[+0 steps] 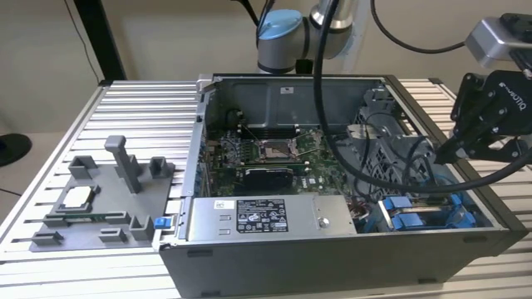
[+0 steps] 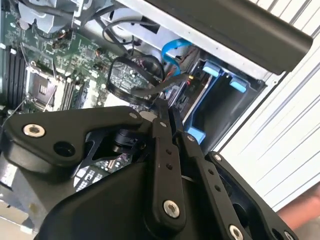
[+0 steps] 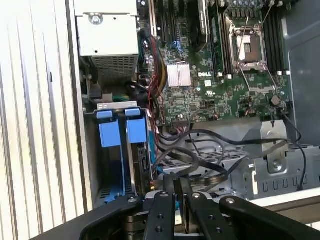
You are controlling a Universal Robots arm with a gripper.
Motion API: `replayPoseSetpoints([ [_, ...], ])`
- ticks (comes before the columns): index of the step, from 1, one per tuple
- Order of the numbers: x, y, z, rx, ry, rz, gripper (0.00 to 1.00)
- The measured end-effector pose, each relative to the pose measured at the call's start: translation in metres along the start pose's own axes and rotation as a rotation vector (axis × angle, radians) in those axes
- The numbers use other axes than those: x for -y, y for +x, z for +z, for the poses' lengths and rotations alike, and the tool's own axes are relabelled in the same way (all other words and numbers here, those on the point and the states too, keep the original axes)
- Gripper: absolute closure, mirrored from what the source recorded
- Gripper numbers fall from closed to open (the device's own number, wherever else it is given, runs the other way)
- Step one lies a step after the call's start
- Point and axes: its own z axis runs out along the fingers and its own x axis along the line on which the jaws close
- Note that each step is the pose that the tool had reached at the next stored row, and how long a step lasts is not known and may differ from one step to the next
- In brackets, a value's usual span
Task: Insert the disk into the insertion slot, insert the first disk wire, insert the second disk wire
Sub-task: 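Insert the second disk wire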
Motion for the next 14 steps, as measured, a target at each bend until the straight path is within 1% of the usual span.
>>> replayPoseSetpoints([
  [2,-0.0041,0.0006,0.0004,-0.0069,0.0003,-0.004,1.0],
  [3,-0.006,0.0008,0.0005,-0.0121,0.0004,-0.006,1.0],
  [5,-0.0093,0.0013,0.0007,-0.0234,0.0007,-0.011,1.0],
  [7,-0.0128,0.0017,0.0009,-0.0369,0.0013,-0.015,1.0],
  [11,-0.0184,0.0024,0.0013,-0.0673,0.0029,-0.024,1.0],
  [13,-0.0197,0.0026,0.0015,-0.0872,0.0044,-0.027,1.0],
  [14,-0.0206,0.0028,0.0018,-0.0961,0.0055,-0.028,1.0],
])
